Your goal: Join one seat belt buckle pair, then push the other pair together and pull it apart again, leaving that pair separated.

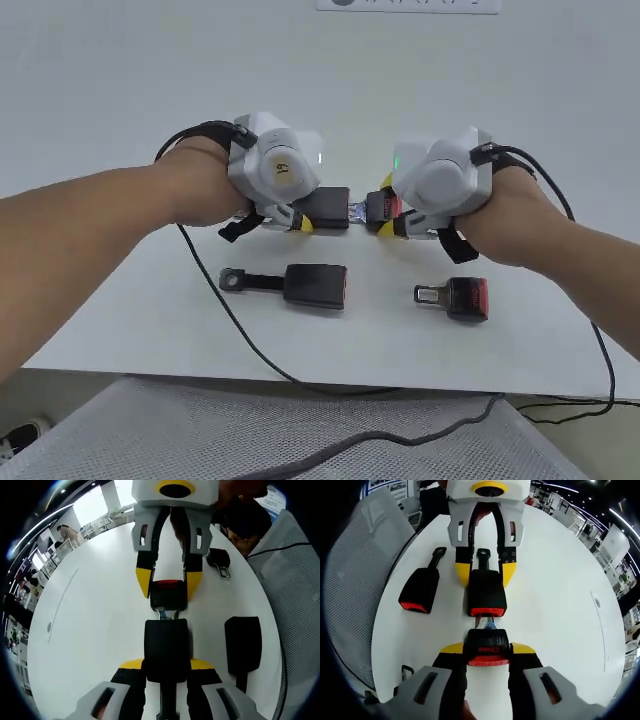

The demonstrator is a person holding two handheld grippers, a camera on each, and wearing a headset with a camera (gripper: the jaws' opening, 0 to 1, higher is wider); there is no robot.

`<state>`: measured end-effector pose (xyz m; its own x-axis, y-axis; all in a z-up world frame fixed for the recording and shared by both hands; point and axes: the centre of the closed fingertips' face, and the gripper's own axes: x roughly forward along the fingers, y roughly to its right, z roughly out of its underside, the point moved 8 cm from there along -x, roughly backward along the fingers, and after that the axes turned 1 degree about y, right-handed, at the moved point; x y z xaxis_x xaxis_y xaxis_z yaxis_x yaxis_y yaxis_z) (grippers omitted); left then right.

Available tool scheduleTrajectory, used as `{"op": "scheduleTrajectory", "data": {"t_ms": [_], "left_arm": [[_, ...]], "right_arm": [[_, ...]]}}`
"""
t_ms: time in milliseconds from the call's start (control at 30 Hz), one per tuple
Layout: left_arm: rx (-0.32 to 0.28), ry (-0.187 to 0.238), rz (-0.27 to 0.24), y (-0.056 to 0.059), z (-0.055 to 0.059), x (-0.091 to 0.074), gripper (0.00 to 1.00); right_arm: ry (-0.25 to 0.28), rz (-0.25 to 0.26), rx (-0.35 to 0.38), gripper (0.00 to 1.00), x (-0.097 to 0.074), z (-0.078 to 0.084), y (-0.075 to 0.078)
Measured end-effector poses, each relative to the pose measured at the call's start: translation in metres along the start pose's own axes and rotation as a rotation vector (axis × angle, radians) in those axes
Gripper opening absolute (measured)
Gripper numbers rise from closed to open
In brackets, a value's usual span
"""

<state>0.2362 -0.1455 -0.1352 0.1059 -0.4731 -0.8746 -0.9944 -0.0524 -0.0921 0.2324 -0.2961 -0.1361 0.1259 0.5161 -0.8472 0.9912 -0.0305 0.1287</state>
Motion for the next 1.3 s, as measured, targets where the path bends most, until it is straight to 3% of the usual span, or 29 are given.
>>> {"op": "scheduleTrajectory", "data": {"t_ms": [133,233,267,300,333,667,800,1033,1133,1300], "left_arm": [[0.014,-0.004,0.007,0.002,-0.003,0.0,0.31],[0.019,-0.009,0.008,0.001,-0.002,0.001,0.31],[0.021,-0.009,0.009,0.001,-0.002,0.001,0.31],[0.016,-0.002,0.005,0.002,0.0,0.001,0.31],[0.013,0.004,0.003,0.003,0.0,0.0,0.3],[0.013,-0.009,-0.001,0.006,-0.002,-0.001,0.31],[-0.001,0.004,-0.002,0.005,0.001,-0.001,0.31],[-0.015,0.038,0.0,0.002,0.008,-0.001,0.3],[-0.011,0.043,0.0,0.001,0.008,-0.001,0.3],[-0.017,0.057,-0.001,0.0,0.008,-0.001,0.3]], "right_arm": [[0.027,-0.005,0.008,0.28,0.002,-0.008,-0.003],[0.013,-0.007,-0.009,0.28,0.008,-0.012,-0.001],[-0.042,-0.002,-0.02,0.28,0.005,-0.008,0.003],[0.006,-0.026,-0.035,0.28,0.008,-0.01,0.003],[0.011,-0.015,-0.011,0.28,0.009,-0.007,0.003],[-0.003,-0.01,-0.007,0.28,0.01,-0.011,0.002],[0.001,-0.012,0.008,0.28,0.008,-0.011,0.001],[0.053,-0.02,-0.003,0.28,0.003,-0.005,0.001],[0.055,-0.022,0.001,0.29,0.009,-0.001,0.004],[0.071,-0.034,0.023,0.29,0.003,-0.001,0.003]]}}
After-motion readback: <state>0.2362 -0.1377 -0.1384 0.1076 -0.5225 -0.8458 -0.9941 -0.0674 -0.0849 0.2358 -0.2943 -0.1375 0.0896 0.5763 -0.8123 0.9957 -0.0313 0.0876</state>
